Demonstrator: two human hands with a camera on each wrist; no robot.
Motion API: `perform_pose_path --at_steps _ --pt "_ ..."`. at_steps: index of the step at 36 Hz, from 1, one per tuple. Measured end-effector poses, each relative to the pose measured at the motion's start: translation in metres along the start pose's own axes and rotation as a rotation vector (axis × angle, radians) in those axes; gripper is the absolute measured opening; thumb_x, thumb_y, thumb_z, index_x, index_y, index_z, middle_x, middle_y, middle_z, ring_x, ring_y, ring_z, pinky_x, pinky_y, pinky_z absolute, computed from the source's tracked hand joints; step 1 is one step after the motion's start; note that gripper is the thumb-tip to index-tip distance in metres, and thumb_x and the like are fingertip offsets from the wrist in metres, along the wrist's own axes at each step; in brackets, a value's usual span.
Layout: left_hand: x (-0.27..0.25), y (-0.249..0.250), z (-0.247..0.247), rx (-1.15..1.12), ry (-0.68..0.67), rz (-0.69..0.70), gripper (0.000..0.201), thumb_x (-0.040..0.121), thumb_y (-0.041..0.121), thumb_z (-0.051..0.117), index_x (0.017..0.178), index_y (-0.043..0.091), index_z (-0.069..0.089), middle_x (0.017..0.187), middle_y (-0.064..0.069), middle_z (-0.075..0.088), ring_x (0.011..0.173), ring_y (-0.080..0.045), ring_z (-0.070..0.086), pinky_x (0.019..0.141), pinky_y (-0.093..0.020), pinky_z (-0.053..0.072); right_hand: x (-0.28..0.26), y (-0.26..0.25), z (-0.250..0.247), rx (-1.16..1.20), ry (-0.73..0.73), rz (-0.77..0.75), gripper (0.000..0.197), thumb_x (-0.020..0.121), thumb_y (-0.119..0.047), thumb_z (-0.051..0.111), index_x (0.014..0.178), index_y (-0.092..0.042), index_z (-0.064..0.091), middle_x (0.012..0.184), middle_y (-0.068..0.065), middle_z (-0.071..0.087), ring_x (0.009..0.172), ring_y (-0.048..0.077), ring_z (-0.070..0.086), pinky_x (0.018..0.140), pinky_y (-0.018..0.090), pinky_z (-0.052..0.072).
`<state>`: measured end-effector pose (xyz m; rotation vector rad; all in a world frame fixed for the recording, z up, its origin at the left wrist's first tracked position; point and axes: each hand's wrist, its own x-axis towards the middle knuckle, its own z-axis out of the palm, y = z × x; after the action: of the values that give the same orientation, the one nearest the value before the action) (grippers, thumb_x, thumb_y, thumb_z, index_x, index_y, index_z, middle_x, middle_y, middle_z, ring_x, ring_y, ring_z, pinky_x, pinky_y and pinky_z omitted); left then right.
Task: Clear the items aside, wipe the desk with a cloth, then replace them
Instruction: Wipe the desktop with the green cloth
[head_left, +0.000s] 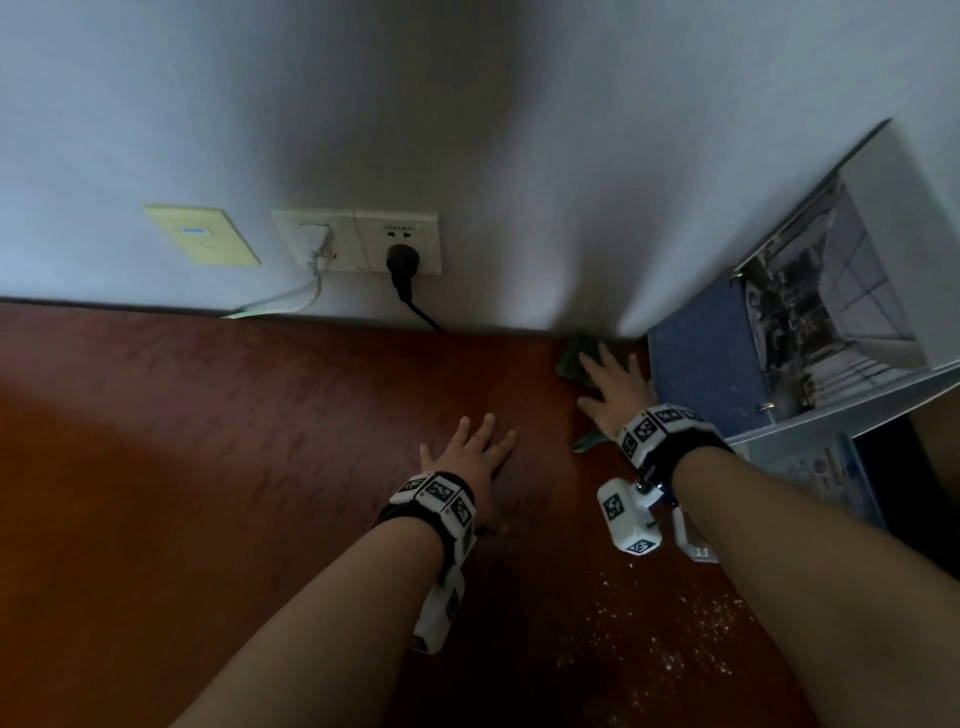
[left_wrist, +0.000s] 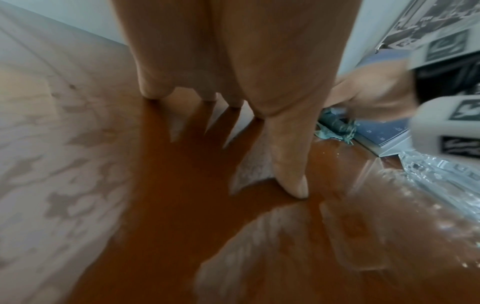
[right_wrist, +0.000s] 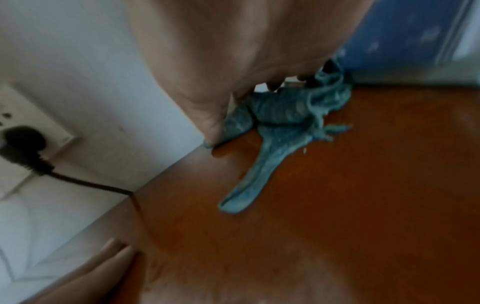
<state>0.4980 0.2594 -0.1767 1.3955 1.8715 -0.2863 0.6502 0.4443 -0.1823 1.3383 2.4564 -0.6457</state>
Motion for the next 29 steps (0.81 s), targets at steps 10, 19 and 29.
perform_pose_path --at_steps 10,19,29 --pt "-0.002 0.004 0.000 -0.012 0.016 -0.010 0.122 0.073 0.048 0.083 0.157 0.042 -0.005 0.163 0.011 -0.024 0.150 -0.022 -0.021 0.111 -0.072 0.001 -0.012 -0.010 0.021 -0.123 -0.020 -0.085 0.060 0.098 -0.048 0.037 0.149 -0.043 0.006 0.159 -0.015 -0.013 0.147 0.027 -0.010 0.117 0.051 0.002" --pt "-0.012 0.009 0.005 -0.090 0.065 -0.048 0.119 0.079 0.039 0.081 0.157 0.037 -0.008 0.164 0.010 -0.018 0.152 -0.019 -0.015 0.115 -0.067 0.002 -0.072 -0.016 0.051 -0.099 -0.049 -0.299 0.056 0.099 -0.036 0.042 0.145 -0.052 0.015 0.156 -0.025 -0.008 0.146 0.018 -0.014 0.116 0.047 -0.003" --pt "-0.047 0.008 0.033 -0.211 0.054 -0.144 0.097 0.088 0.041 0.071 0.157 0.040 0.004 0.164 0.010 -0.021 0.150 -0.027 -0.020 0.111 -0.074 0.007 -0.124 -0.024 0.082 -0.029 -0.057 -0.374 0.055 0.098 -0.028 0.042 0.142 -0.054 0.022 0.155 -0.028 -0.004 0.146 0.013 -0.013 0.115 0.041 -0.009"
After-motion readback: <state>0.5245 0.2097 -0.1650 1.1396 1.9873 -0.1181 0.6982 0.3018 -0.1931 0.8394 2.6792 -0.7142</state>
